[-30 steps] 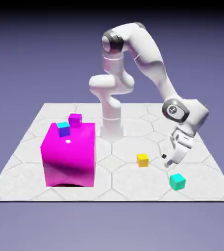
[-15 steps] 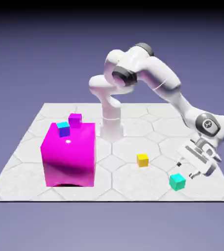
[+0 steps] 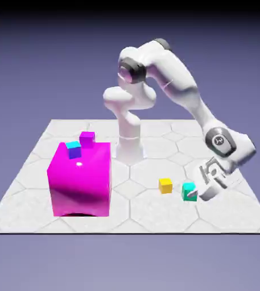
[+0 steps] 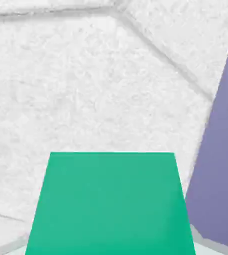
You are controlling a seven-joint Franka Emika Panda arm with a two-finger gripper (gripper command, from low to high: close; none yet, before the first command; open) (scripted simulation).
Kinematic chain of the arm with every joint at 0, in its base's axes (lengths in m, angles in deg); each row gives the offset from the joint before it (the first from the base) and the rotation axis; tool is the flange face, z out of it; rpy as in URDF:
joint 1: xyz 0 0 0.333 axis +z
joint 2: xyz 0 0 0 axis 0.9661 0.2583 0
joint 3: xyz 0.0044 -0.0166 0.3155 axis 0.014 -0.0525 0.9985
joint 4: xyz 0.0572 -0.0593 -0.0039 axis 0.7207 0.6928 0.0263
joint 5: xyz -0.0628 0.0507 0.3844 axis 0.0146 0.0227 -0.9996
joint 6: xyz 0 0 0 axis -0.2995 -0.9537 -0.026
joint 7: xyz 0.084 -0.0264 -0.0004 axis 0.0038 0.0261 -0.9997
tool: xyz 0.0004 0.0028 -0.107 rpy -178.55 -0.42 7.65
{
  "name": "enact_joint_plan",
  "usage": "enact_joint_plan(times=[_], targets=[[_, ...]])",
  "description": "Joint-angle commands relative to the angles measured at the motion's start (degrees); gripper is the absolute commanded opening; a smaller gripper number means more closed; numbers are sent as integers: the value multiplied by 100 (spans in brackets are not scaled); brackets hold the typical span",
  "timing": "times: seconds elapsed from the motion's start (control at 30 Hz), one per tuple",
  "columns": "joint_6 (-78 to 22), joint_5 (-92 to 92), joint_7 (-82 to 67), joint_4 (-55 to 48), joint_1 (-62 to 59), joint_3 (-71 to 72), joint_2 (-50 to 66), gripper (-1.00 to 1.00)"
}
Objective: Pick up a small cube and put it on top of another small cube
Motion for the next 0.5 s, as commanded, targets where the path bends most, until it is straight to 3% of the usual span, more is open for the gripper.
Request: enact_joint_plan(times=[0.0,0.47], targets=[[20,-230,198,102,-82,-167,-208,-100],[273,-3574,2957,1503,-1208,-2550,-3080,-100]])
